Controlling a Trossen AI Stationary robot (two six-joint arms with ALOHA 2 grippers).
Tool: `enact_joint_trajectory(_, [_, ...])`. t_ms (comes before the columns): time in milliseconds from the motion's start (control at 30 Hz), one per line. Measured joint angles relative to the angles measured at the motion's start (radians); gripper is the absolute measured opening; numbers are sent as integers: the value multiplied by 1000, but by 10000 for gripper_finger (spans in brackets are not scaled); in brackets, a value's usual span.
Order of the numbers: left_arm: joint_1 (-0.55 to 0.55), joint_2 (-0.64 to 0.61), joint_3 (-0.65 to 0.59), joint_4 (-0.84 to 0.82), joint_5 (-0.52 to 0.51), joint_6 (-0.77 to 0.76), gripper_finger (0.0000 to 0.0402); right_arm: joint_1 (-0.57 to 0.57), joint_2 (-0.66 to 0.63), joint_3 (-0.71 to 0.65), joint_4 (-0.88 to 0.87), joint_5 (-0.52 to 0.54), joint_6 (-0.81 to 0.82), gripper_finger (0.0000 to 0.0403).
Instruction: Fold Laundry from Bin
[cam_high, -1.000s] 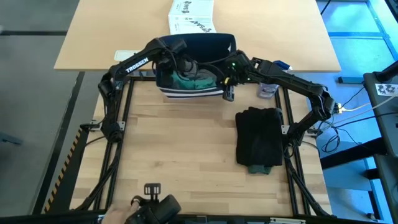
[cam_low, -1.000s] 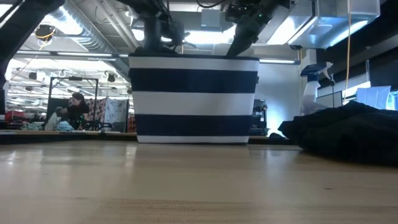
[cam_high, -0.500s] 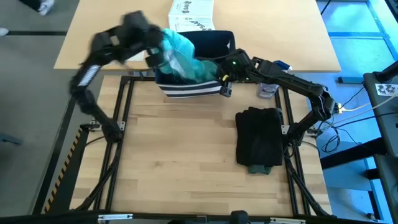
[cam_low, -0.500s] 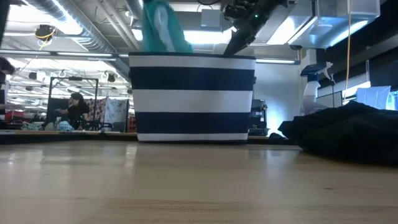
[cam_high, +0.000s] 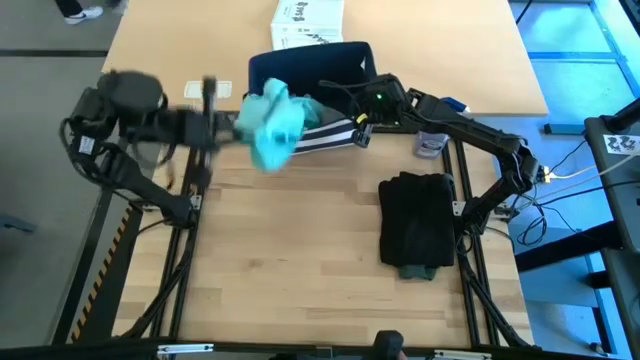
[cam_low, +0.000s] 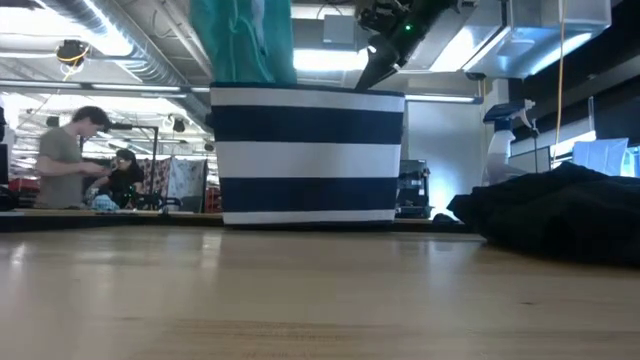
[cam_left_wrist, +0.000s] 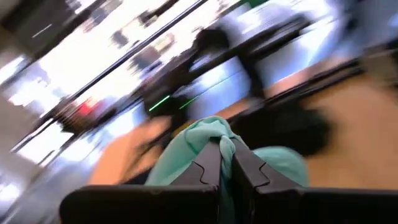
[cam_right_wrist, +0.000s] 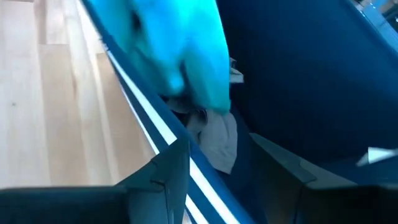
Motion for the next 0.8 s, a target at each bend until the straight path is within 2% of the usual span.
enact_joint_trajectory(133, [-178, 48, -4, -3, 66, 2, 2, -26, 0, 0, 0, 1, 18, 159])
enact_joint_trajectory(300, [-359, 120, -9, -41, 66, -14, 2, -56, 0, 0, 5, -10, 37, 159])
enact_joint_trajectory(500, [-520, 195, -9, -50, 49, -81, 2, -83, 0, 0, 3, -29, 50, 159])
enact_joint_trajectory(633, [-633, 223, -8, -49, -67, -117, 2, -90, 0, 0, 2, -33, 54, 159])
enact_joint_trajectory(800, [-743, 226, -8, -13, -310, -76, 5, -90, 0, 0, 8, -32, 67, 159])
